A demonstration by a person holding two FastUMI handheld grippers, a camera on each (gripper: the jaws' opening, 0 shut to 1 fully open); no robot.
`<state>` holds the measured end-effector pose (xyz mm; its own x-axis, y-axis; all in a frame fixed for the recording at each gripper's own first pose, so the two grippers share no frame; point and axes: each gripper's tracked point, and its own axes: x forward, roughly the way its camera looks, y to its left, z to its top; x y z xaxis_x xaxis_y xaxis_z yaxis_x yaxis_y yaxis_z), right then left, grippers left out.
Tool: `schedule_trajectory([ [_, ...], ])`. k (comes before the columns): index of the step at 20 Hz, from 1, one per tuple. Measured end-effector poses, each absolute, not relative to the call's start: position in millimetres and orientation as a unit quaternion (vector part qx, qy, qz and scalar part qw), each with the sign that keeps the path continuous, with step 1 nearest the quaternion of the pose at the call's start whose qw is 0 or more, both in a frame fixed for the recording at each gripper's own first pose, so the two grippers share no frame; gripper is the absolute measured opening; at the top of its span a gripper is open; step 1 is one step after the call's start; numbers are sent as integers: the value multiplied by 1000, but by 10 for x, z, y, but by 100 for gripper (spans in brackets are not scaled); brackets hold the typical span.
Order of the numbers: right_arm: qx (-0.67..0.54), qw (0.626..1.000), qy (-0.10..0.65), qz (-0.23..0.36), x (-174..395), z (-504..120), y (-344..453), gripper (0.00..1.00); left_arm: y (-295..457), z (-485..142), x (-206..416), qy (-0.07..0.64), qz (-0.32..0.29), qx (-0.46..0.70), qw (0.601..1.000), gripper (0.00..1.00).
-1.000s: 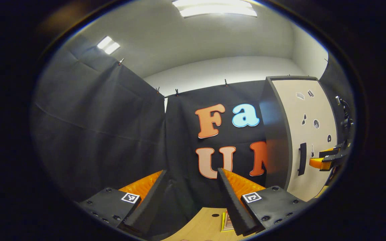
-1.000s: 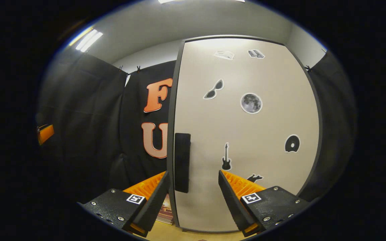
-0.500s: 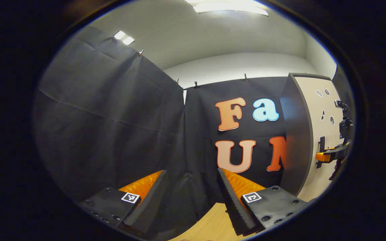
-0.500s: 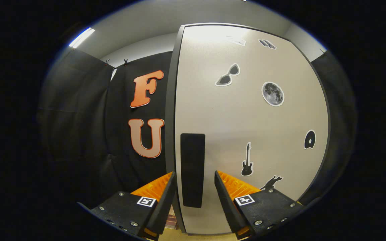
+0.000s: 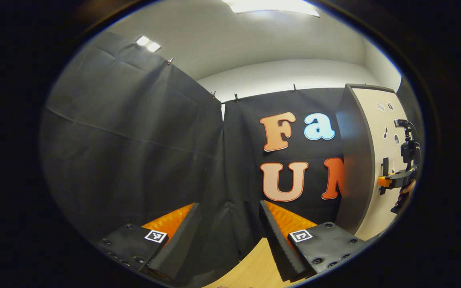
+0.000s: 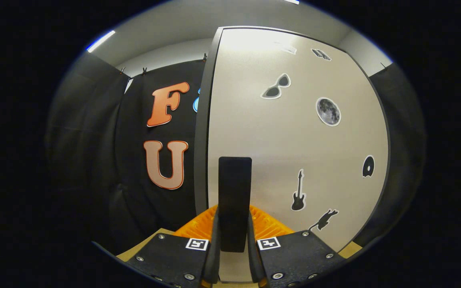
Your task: Open the cabinet door with the right hand, grasp the bottle in the cabinet with the left hand and place it on the coaster, then close the cabinet door with the right hand.
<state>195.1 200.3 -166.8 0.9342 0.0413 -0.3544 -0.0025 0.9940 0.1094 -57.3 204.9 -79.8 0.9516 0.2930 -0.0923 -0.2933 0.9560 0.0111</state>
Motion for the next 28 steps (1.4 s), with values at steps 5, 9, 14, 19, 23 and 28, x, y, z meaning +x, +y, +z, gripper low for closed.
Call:
schedule_trajectory([
  [5,66,981,173,66,1853,-1588,2017,23,1918,-931,-480,39,134,-11,990,95],
  [9,62,980,161,95,1679,-1415,2058,22,1770,-1161,-503,63,118,-18,991,96],
  [14,76,978,141,132,1531,-1372,1999,22,1577,-1285,-371,78,107,-20,991,100],
  [19,83,977,117,159,1424,-1327,1927,23,1349,-1323,-333,83,96,-22,992,91],
  [23,86,975,97,180,1334,-1293,1856,22,1167,-1335,-331,89,90,-20,992,95],
  [28,102,972,70,198,1239,-1252,1733,22,830,-1260,-256,81,75,-19,994,95],
])
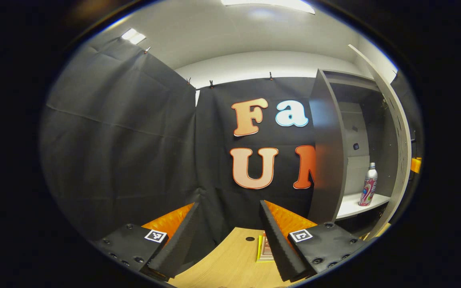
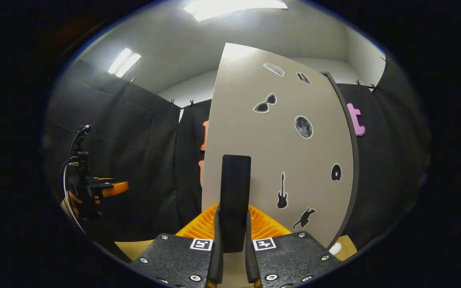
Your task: Open the cabinet door with the right hand, grasp the bottle in the cabinet with the left hand and place it on the coaster, then close the cabinet door with the right hand.
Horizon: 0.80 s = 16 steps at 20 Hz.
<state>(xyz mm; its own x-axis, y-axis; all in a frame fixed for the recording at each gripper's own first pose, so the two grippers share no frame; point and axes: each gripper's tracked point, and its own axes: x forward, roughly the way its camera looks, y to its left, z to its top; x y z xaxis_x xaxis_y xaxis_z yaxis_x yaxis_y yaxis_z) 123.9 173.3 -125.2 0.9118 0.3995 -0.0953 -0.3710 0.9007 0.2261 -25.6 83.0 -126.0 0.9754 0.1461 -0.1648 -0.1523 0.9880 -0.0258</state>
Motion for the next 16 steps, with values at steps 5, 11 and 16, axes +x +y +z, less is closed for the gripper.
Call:
schedule_trajectory([
  [5,115,975,42,187,1174,-1235,1607,22,267,-1247,-152,71,39,-13,997,100],
  [11,126,976,33,174,1185,-1215,1518,22,-632,-1588,105,93,-29,-21,995,92],
  [16,133,978,22,160,1140,-1171,1392,22,-1360,-1590,294,93,-83,-39,991,96],
])
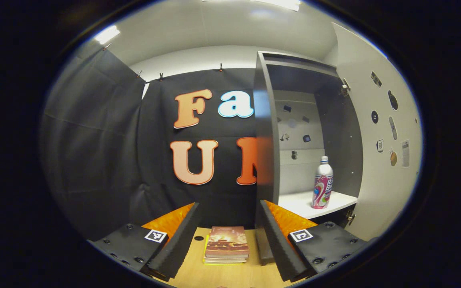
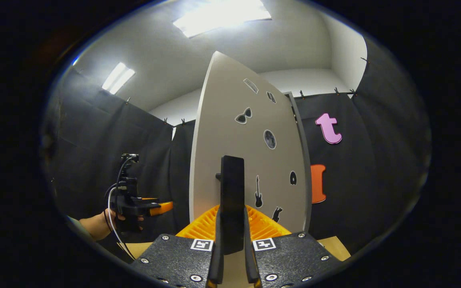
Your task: Open the cabinet door with the right hand, grasp the bottle in the cabinet with the left hand and place it on the coaster, then close the cabinet door with the right hand.
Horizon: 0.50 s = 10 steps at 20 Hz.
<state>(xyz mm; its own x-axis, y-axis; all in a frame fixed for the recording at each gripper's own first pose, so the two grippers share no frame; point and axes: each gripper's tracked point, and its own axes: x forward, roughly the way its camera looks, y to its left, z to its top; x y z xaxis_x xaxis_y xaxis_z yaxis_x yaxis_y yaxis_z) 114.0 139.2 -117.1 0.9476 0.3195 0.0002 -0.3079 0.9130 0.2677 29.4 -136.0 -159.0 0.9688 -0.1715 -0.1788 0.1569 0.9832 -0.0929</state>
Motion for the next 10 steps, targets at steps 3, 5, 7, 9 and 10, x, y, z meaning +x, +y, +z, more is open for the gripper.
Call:
schedule_trajectory([
  [3,134,980,13,149,1169,-1163,1331,22,-1853,-1715,436,104,-120,-40,987,96],
  [5,128,981,4,146,1189,-1151,1286,17,-2167,-1788,503,112,-141,-44,983,92],
  [7,129,980,-6,148,1214,-1125,1239,23,-2514,-1801,575,117,-166,-55,978,100],
  [9,139,979,-8,151,1194,-1113,1245,23,-2858,-1786,642,120,-188,-58,973,92],
  [10,140,979,-10,150,1183,-1108,1230,23,-3016,-1795,669,120,-198,-58,971,95],
])
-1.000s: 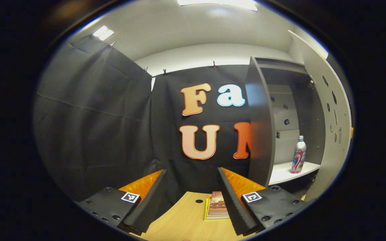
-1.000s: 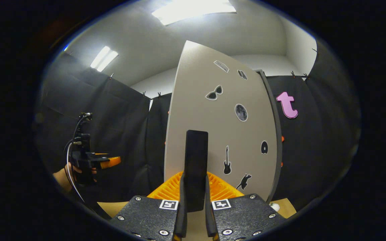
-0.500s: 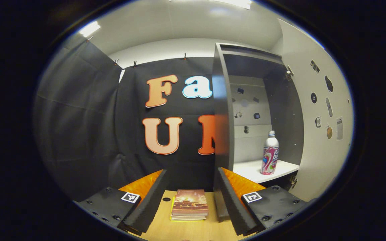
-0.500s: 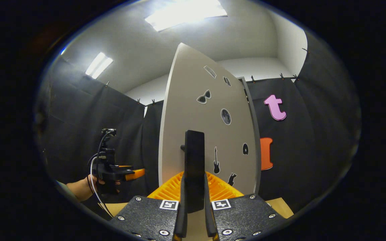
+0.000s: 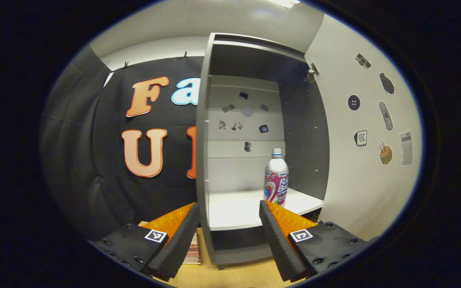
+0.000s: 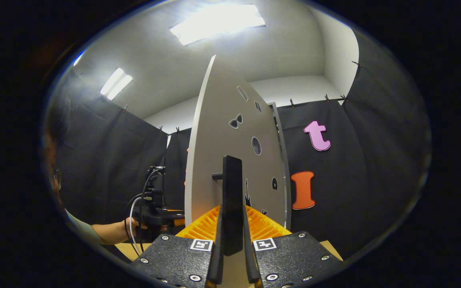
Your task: Open the cabinet door with the right hand, grasp the bottle in the cabinet with the left hand and place it on the coaster, then close the cabinet door with the right hand.
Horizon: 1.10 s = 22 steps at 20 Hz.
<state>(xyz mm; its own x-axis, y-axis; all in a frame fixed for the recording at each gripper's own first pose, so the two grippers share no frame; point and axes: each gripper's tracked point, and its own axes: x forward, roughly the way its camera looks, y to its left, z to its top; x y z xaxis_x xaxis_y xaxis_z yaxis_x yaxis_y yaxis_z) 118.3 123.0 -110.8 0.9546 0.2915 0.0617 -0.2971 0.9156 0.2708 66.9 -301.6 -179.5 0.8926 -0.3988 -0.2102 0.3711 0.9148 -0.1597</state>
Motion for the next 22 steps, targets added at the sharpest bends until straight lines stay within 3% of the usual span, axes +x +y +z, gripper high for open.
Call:
schedule_trajectory([
  [1,137,979,-13,149,1181,-1113,1206,23,-3169,-1801,695,122,-207,-56,969,92],
  [3,120,982,-25,143,1215,-1117,1129,23,-3426,-1840,735,131,-219,-57,965,96],
  [4,108,984,-34,139,1244,-1102,1088,23,-3573,-1865,739,137,-230,-60,962,92],
  [5,100,985,-41,133,1267,-1099,1033,23,-3702,-1884,749,143,-237,-62,959,96],
  [6,94,986,-46,127,1296,-1089,972,23,-3791,-1910,798,146,-241,-63,957,92],
  [7,89,987,-48,122,1320,-1097,923,23,-3883,-1925,843,147,-244,-62,957,100],
  [8,86,988,-49,118,1317,-1100,890,22,-3966,-1946,884,150,-245,-63,956,96],
  [10,82,989,-50,111,1314,-1111,828,22,-4140,-2011,966,161,-249,-66,953,100],
  [11,82,990,-50,107,1316,-1117,808,22,-4203,-2047,1022,165,-249,-65,952,96],
  [16,91,990,-48,95,1342,-1144,712,22,-4459,-2238,1334,179,-229,-53,955,96],
  [17,94,989,-46,102,1322,-1161,741,22,-4470,-2262,1399,180,-220,-50,957,92],
  [19,84,990,-41,109,1315,-1178,745,22,-4521,-2287,1503,176,-212,-48,960,96],
  [21,63,992,-43,101,1334,-1180,676,22,-4551,-2310,1616,172,-202,-46,963,92],
  [22,56,992,-43,100,1343,-1186,674,22,-4574,-2330,1667,173,-199,-47,963,96],
])
